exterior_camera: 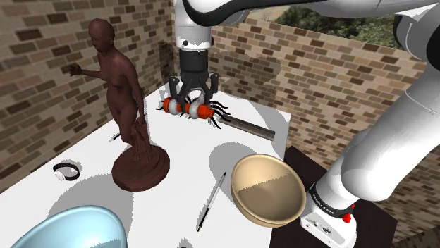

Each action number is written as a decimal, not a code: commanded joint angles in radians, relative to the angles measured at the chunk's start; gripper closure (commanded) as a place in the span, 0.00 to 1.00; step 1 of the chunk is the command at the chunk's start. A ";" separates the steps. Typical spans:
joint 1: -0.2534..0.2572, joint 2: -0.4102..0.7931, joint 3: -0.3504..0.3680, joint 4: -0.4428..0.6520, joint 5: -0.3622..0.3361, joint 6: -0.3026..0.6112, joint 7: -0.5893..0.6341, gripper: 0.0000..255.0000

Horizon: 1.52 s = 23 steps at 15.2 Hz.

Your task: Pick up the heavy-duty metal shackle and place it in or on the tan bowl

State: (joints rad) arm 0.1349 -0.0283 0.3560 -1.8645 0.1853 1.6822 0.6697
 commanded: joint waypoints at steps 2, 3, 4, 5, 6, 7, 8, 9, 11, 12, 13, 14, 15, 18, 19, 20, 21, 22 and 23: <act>-0.001 -0.002 -0.002 0.040 0.000 -0.042 0.005 1.00; -0.002 -0.003 -0.002 0.053 -0.001 -0.055 0.007 1.00; -0.002 -0.002 -0.002 0.067 -0.001 -0.069 0.009 1.00; -0.002 -0.002 -0.002 0.081 -0.001 -0.082 0.011 1.00; -0.002 -0.002 -0.002 0.095 -0.001 -0.095 0.013 1.00; -0.002 -0.001 -0.003 0.103 -0.002 -0.104 0.014 1.00; 0.000 -0.040 -0.001 0.061 0.012 -0.098 0.014 1.00; 0.003 -0.079 0.001 0.020 0.026 -0.093 0.015 1.00; 0.012 -0.155 0.004 -0.056 0.054 -0.088 0.017 1.00; 0.017 -0.193 0.005 -0.092 0.068 -0.088 0.018 1.00; 0.023 -0.230 0.006 -0.126 0.082 -0.088 0.020 1.00; 0.030 -0.267 0.008 -0.159 0.095 -0.089 0.023 1.00; 0.037 -0.303 0.009 -0.191 0.109 -0.092 0.026 1.00; 0.062 -0.412 0.014 -0.279 0.149 -0.105 0.040 1.00; 0.071 -0.448 0.016 -0.306 0.162 -0.111 0.046 1.00; 0.082 -0.483 0.017 -0.332 0.175 -0.118 0.053 1.00; 0.092 -0.518 0.020 -0.356 0.188 -0.126 0.060 1.00; 0.103 -0.553 0.022 -0.380 0.201 -0.135 0.069 1.00; 0.114 -0.588 0.024 -0.402 0.214 -0.144 0.078 1.00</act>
State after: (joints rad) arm 0.2394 -0.5835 0.3788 -2.2482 0.3873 1.5490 0.7386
